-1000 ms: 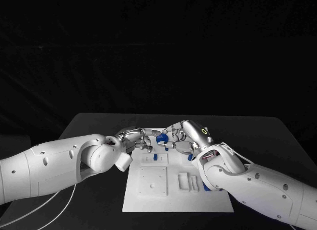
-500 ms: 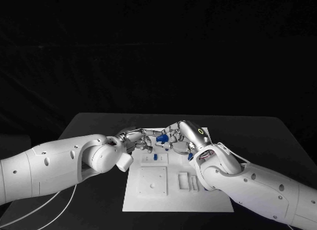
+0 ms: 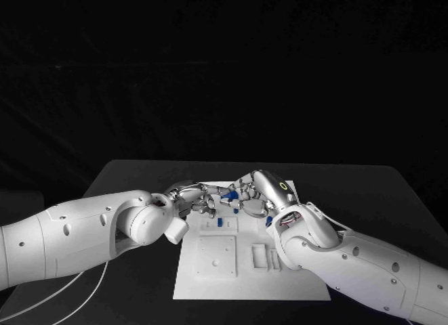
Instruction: Assemble the parts on the task board
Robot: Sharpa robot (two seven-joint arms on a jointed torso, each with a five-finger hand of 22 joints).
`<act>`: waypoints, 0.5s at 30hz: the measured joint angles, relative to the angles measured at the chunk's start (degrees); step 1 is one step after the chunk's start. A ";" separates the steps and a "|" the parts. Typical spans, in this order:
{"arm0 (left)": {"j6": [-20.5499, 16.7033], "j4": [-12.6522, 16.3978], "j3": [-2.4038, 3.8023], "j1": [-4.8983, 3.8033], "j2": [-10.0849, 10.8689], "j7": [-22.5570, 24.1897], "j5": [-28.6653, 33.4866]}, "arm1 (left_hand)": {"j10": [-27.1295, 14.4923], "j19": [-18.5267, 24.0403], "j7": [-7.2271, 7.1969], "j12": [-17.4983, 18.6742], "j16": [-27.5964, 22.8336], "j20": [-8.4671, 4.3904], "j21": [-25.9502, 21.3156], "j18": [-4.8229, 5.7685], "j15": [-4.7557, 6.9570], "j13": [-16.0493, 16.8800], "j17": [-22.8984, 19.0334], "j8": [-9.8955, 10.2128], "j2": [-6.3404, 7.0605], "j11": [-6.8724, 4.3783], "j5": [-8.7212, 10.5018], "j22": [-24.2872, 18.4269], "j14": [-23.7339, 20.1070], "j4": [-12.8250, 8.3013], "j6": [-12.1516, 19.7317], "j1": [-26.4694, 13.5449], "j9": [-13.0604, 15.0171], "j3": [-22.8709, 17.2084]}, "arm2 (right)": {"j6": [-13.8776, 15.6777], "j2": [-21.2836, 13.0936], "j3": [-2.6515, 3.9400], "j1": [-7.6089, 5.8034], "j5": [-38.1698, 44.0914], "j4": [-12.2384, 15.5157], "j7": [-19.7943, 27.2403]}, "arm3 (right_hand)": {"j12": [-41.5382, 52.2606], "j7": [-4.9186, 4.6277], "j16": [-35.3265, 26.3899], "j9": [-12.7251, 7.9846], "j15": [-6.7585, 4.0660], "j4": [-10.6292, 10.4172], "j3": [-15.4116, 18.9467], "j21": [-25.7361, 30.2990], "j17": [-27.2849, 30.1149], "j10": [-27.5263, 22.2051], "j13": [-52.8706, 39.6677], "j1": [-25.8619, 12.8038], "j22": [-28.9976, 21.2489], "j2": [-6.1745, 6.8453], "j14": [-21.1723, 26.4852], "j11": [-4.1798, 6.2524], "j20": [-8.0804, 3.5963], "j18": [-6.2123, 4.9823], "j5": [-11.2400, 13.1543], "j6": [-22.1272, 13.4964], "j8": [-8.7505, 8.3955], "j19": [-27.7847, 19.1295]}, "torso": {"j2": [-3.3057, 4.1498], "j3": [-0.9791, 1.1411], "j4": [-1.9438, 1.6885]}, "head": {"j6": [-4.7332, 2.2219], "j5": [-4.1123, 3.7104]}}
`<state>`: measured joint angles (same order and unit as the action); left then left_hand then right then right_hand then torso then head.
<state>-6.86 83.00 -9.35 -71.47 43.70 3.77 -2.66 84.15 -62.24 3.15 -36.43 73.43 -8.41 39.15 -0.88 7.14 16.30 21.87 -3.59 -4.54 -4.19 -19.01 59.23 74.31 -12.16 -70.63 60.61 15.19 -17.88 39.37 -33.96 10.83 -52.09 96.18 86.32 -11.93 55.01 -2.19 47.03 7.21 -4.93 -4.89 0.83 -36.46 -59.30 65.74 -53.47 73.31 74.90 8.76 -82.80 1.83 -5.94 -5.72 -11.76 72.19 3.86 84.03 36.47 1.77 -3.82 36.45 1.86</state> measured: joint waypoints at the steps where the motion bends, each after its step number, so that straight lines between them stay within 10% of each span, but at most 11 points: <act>1: 0.02 0.00 0.00 0.00 0.00 -0.03 -0.03 | 0.00 0.00 0.00 0.00 0.00 0.00 0.00 0.01 0.00 0.00 -0.04 0.00 0.00 0.00 0.00 0.00 0.00 0.00 0.00 0.00 -0.05 0.00 | 0.00 0.05 0.00 0.00 0.03 0.00 -0.12 | 0.00 -0.09 0.00 0.29 -0.09 0.10 -0.10 -0.05 -0.02 0.01 -0.05 0.00 0.00 0.00 -0.09 0.01 0.00 0.01 0.00 0.16 0.00 0.00 | 0.00 0.00 0.01 | -0.01 0.00; 15: 0.05 -0.12 0.02 0.00 -0.04 -0.28 -0.35 | 0.00 0.00 0.00 0.00 0.00 0.00 0.22 0.01 -0.02 -0.01 -0.11 0.22 -0.22 0.00 0.24 -0.19 -0.01 -0.17 0.00 0.38 -0.32 -0.14 | 0.38 0.24 -0.02 0.02 0.33 0.03 -1.04 | 0.67 1.02 0.96 4.66 -0.39 0.73 -1.67 -1.16 -1.29 1.13 -1.34 0.00 0.00 0.00 -0.40 0.73 -0.41 0.89 0.15 2.07 0.00 0.01 | 0.01 0.02 0.02 | 0.12 0.01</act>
<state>-6.81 82.88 -9.33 -71.47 43.66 3.49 -3.01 84.15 -62.24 3.15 -36.43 73.43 -8.41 39.36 -0.87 7.12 16.30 21.76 -3.36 -4.76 -4.18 -18.78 59.04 74.31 -12.33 -70.63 61.00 14.87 -18.02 39.75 -33.72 10.81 -52.06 96.51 86.36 -12.97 55.68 -1.17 47.99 11.87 -5.32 -4.16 -0.84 -37.63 -60.59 66.87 -54.81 73.31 74.90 8.76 -83.20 2.56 -6.35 -4.83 -11.61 74.26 3.86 84.04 36.48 1.79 -3.80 36.56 1.87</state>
